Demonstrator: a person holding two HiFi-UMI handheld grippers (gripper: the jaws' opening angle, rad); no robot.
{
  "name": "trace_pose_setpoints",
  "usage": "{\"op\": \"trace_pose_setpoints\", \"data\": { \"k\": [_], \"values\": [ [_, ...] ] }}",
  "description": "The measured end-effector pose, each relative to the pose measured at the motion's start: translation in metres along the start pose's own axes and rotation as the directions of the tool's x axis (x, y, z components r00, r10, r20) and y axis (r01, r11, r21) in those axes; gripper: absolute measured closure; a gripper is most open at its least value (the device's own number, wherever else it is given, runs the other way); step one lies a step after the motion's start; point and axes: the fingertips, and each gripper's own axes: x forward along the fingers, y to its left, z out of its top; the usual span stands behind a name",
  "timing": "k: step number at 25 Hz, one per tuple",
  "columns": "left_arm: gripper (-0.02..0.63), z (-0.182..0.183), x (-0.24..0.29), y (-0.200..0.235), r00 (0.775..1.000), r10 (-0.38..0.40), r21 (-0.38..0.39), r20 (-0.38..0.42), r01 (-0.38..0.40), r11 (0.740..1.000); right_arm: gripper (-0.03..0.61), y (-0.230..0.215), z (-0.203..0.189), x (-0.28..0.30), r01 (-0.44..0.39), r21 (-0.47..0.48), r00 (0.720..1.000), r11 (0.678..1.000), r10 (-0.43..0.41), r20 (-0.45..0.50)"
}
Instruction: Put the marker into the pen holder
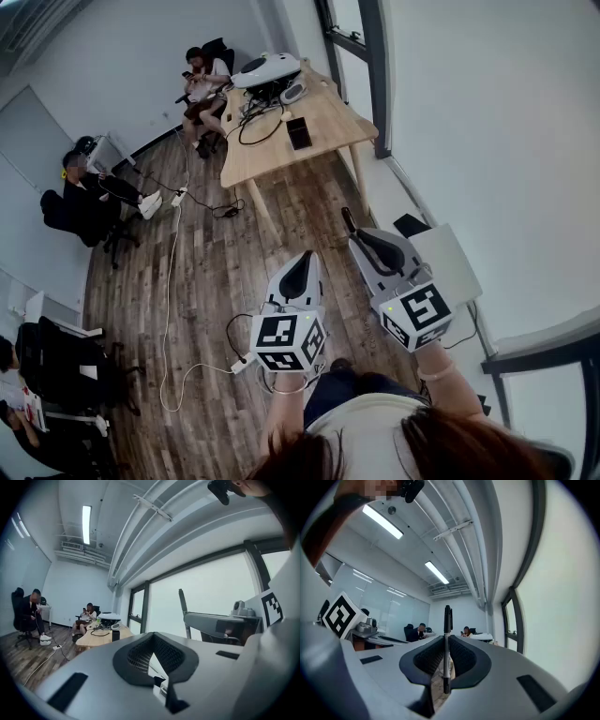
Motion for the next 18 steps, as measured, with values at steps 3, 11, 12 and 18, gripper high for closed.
{"op": "trace_pose_setpoints", "data": {
  "k": [3, 11, 12, 18],
  "values": [
    [0.597, 0.000, 0.003, -0.006, 1.000, -0.009, 0.000, -0.007, 0.009, 1.000, 0.512, -0.006, 0.001, -0.003, 0.007, 0.008, 1.000, 1.000, -0.007, 0.006],
    [0.597, -0.004, 0.030, 0.004, 1.000, -0.008, 0.006, -0.029, 0.008, 1.000, 0.512, -0.029, -0.007, 0.018, 0.014, -0.012, 1.000, 1.000, -0.014, 0.010],
    [0.597, -0.005, 0.036, 0.007, 0.999, -0.010, 0.007, -0.031, 0.010, 1.000, 0.512, -0.032, -0.009, 0.023, 0.013, -0.010, 1.000, 1.000, -0.013, 0.008],
    [0.597, -0.008, 0.076, 0.034, 0.999, -0.027, 0.008, -0.027, 0.027, 1.000, 0.514, -0.051, -0.017, 0.062, 0.021, -0.009, 1.000, 1.000, -0.021, 0.010]
  ]
}}
